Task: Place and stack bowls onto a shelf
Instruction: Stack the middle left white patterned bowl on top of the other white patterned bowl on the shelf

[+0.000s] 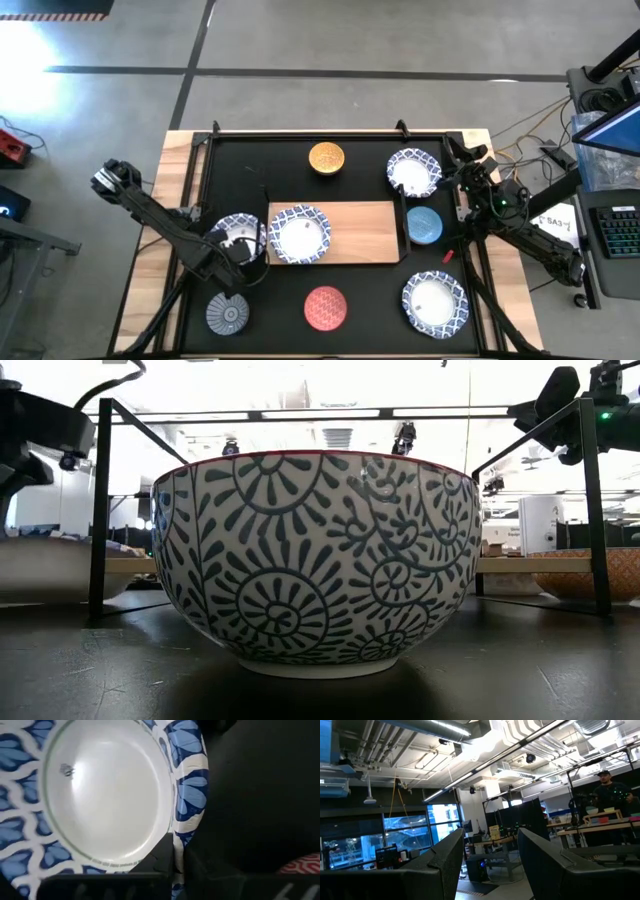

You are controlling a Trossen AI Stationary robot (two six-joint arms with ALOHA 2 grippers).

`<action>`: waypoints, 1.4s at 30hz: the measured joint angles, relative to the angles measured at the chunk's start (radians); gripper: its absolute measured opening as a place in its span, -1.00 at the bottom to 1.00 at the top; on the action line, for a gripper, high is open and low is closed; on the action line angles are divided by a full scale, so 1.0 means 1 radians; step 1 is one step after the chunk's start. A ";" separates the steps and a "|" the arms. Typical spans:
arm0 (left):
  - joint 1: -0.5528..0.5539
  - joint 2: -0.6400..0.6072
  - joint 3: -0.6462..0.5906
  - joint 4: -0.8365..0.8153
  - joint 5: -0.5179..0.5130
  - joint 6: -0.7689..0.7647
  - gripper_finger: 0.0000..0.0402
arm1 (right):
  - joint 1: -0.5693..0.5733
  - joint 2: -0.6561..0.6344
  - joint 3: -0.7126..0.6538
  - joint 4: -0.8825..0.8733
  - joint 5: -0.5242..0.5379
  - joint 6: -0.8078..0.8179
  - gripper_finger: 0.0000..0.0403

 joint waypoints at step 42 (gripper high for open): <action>0.200 -0.002 0.288 -0.493 -0.743 -0.050 -0.98 | 0.000 0.000 0.000 0.000 0.000 0.000 -0.13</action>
